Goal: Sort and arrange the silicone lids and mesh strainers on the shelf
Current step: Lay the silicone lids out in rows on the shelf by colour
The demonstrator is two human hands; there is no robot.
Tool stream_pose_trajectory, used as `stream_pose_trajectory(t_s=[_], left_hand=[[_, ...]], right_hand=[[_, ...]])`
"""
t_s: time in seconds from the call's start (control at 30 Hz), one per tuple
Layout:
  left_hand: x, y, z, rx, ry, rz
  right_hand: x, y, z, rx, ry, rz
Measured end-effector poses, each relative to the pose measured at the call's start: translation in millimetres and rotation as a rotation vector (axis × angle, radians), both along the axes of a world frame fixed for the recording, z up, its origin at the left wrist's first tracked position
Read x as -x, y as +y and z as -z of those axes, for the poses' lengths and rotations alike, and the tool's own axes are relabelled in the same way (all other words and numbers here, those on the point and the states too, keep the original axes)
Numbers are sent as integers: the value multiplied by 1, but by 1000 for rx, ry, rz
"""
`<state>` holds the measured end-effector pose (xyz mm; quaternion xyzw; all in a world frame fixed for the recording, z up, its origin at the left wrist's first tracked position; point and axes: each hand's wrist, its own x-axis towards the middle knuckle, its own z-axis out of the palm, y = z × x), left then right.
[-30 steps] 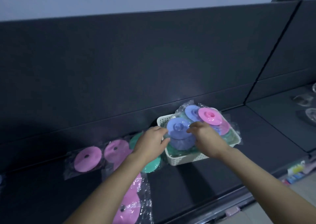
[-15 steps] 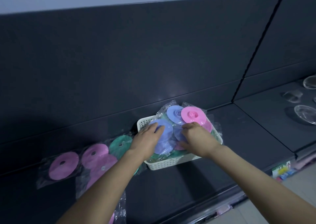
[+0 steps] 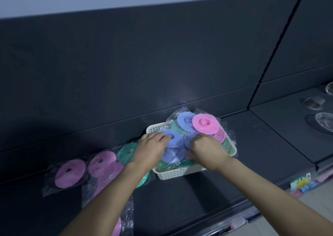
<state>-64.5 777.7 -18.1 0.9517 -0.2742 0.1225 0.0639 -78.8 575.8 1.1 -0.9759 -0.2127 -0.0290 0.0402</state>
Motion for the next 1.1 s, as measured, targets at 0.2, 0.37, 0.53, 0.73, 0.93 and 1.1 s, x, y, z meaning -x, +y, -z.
stream_pose_trajectory(t_s=[0.2, 0.37, 0.53, 0.73, 0.93, 1.1], left_hand=[[1, 13, -12, 195, -33, -134], [6, 22, -22, 589, 153, -298], [14, 28, -27, 868, 269, -460], [20, 44, -28, 1348, 449, -563], [33, 65, -31, 1501, 490, -544], [44, 88, -22, 1521, 489, -652]], right_hand=[[9, 6, -1, 4, -16, 10], [12, 17, -6, -202, -23, 164], [14, 24, -27, -687, -42, 313], [4, 39, -46, -1228, 35, 452], [-3, 63, -38, -1492, 311, 506], [3, 84, -37, -1636, 526, 456]])
